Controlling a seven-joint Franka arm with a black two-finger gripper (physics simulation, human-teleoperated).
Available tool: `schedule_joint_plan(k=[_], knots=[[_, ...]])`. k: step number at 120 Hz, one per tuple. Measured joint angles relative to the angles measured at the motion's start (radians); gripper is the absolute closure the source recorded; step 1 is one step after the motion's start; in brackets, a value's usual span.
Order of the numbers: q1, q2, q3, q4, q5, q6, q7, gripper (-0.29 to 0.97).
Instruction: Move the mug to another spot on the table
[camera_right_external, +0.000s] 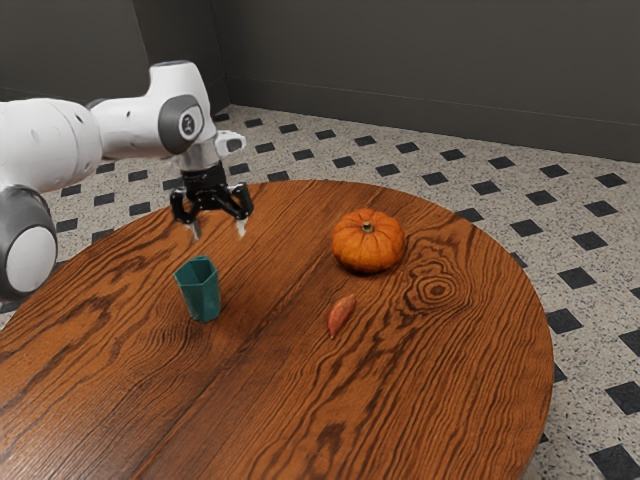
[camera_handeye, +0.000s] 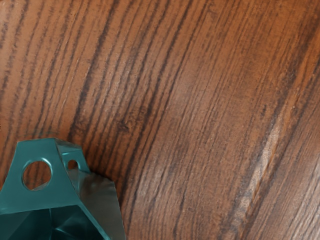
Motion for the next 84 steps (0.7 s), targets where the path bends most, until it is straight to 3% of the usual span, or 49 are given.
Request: schedule_joint_plan(k=[34,84], knots=[[0.046,0.113,-0.001,0.049,-0.016,0.048,-0.197,0.02],[0.094,0.129,-0.013,0.023,-0.012,0.141,-0.336,0.02]])
